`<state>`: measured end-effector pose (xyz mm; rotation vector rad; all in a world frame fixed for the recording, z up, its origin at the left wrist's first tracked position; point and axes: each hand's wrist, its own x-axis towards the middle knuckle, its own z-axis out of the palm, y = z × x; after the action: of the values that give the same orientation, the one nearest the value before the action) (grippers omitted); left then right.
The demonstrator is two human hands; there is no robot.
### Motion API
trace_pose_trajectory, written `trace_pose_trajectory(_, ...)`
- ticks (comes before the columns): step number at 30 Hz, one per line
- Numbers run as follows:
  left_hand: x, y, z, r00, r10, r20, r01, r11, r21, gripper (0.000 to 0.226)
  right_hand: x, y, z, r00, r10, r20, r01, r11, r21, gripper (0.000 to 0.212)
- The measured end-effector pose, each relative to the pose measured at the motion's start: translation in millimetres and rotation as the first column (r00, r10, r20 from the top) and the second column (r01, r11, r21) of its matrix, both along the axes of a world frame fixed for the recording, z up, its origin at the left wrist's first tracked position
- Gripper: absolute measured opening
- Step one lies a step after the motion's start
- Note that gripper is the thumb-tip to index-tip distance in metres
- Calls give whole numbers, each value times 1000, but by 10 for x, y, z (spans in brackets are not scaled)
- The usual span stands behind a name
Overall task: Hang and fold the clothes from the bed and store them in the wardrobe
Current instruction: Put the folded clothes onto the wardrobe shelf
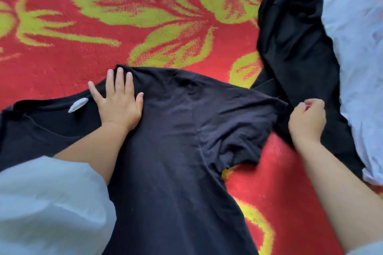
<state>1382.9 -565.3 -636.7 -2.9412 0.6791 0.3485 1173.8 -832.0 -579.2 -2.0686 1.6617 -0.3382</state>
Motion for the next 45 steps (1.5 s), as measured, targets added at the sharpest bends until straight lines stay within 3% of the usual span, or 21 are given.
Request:
trace_pose_trajectory(4, -94, -121, 150, 999, -13, 34, 12, 999, 38, 57, -197, 363, -81, 998, 10, -57, -2, 989, 146, 41)
trace_pose_trajectory(7, -393, -197, 224, 996, -82, 28, 85, 992, -89, 55, -315, 785, -206, 986, 52, -155, -4, 955, 296, 52)
trace_pose_trajectory(9, -750, -213, 180, 989, -140, 46, 146, 968, -202, 54, -300, 852, -281, 989, 15, -146, 32, 949, 314, 37)
trace_pose_trajectory(11, -1048, -209, 79, 988, -157, 7, 153, 956, -251, 57, -219, 805, -284, 998, -54, -42, 64, 943, 327, 29)
trace_pose_trajectory(14, -1215, -211, -36, 987, -157, -34, 147, 966, -212, 66, -119, 660, -167, 984, -123, 132, 85, 961, 261, 17)
trace_pose_trajectory(16, -1194, -215, -59, 984, -174, -43, 163, 969, -185, 69, -122, 575, -149, 991, -96, 90, 72, 969, 235, 10)
trace_pose_trajectory(18, -1193, -220, -76, 982, -178, -54, 166, 970, -180, 71, -164, 546, -215, 999, -37, -27, 42, 971, 234, 21)
trace_pose_trajectory(22, -1206, -247, -120, 983, -175, -48, 162, 965, -207, 71, -232, 581, -306, 998, -40, -43, 48, 977, 209, 42)
trace_pose_trajectory(27, -1197, -225, -136, 984, -158, -83, 140, 971, -192, 74, -44, 609, -306, 968, -180, -176, 238, 886, 399, 73)
trace_pose_trajectory(29, -1209, -229, -125, 983, -158, -93, 139, 973, -187, 77, 51, 594, -333, 966, -187, -179, 249, 856, 452, 66)
trace_pose_trajectory(32, -1196, -257, -112, 983, -156, -93, 136, 972, -191, 80, 156, 557, -268, 973, -211, 99, 147, 885, 441, 14)
trace_pose_trajectory(34, -1185, -240, -82, 981, -164, -99, 141, 969, -204, 82, 208, 563, -102, 975, -69, 210, -7, 939, 343, 31)
trace_pose_trajectory(37, -1148, -206, -70, 968, -182, -173, 131, 954, -270, 76, 290, 645, 209, 948, 265, 173, -277, 960, 49, 26)
trace_pose_trajectory(39, -1035, -173, 29, 933, -170, -318, -22, 854, -520, 68, 353, 768, 394, 897, 413, 155, -407, 911, -70, 16)
trace_pose_trajectory(41, -818, 22, 180, 889, -139, -436, -274, 601, -751, 54, 451, 1075, 513, 844, 526, 106, -511, 848, -144, 17)
trace_pose_trajectory(43, -553, 370, 263, 864, 3, -503, -457, 424, -782, 45, 493, 1495, 550, 746, 664, 51, -643, 738, -207, 26)
trace_pose_trajectory(45, -377, 761, 318, 803, 143, -579, -583, 390, -712, 37, 389, 1937, 451, 569, 822, 23, -803, 562, -198, 41)
